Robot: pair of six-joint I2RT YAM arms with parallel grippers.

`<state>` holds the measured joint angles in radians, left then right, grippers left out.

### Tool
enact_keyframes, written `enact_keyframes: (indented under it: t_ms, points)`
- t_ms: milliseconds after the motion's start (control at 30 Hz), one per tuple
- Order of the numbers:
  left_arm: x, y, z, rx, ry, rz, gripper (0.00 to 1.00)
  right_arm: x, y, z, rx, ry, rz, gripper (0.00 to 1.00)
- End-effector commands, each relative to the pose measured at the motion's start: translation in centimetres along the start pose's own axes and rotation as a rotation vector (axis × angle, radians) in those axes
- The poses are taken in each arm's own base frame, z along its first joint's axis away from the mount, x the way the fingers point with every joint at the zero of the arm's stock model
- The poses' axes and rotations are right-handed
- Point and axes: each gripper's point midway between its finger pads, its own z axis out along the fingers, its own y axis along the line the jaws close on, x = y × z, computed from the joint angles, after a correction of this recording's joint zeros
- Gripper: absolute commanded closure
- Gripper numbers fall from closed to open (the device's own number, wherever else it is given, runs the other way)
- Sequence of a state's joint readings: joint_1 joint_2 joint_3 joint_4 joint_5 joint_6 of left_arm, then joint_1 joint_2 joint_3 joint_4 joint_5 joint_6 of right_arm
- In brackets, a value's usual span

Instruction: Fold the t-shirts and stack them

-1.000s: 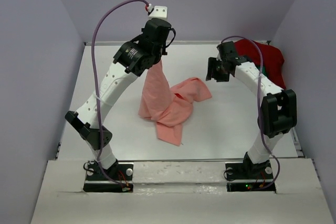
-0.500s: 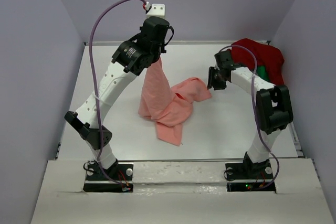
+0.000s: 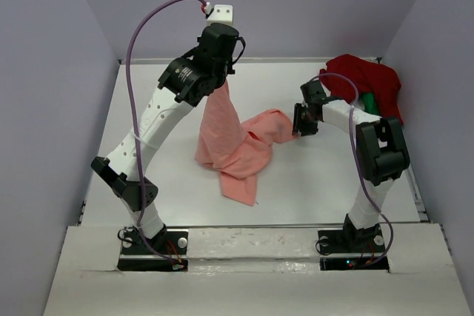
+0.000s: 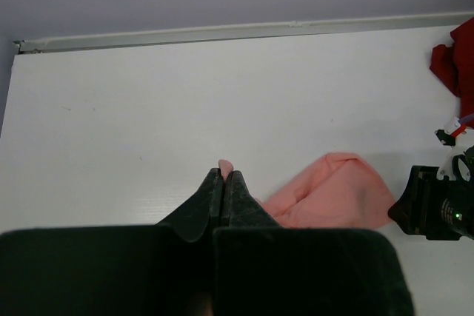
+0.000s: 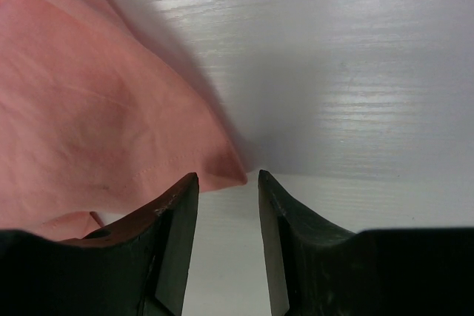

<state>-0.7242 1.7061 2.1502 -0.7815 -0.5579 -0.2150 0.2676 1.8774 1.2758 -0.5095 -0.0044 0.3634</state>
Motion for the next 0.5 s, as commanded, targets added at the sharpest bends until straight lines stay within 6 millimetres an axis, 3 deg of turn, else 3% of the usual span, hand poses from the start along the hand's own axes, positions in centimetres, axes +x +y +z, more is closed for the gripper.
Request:
enact_keyframes:
  t_ms: [0, 367, 467]
  points:
    - [-2.6, 1.1, -1.8, 0.007, -0.087, -0.056, 1.0, -0.6, -0.1, 0.8, 0.015, -0.037, 0.014, 0.57]
    - [-2.4, 1.2, -1.8, 0.012, -0.086, -0.056, 1.0, 0.3, 0.4, 2.3, -0.022, -0.006, 0.021, 0.65]
    - [-2.2, 1.2, -1.6, 0.009, -0.081, -0.052, 1.0, 0.2, 0.6, 2.5, -0.028, -0.004, 0.024, 0.8]
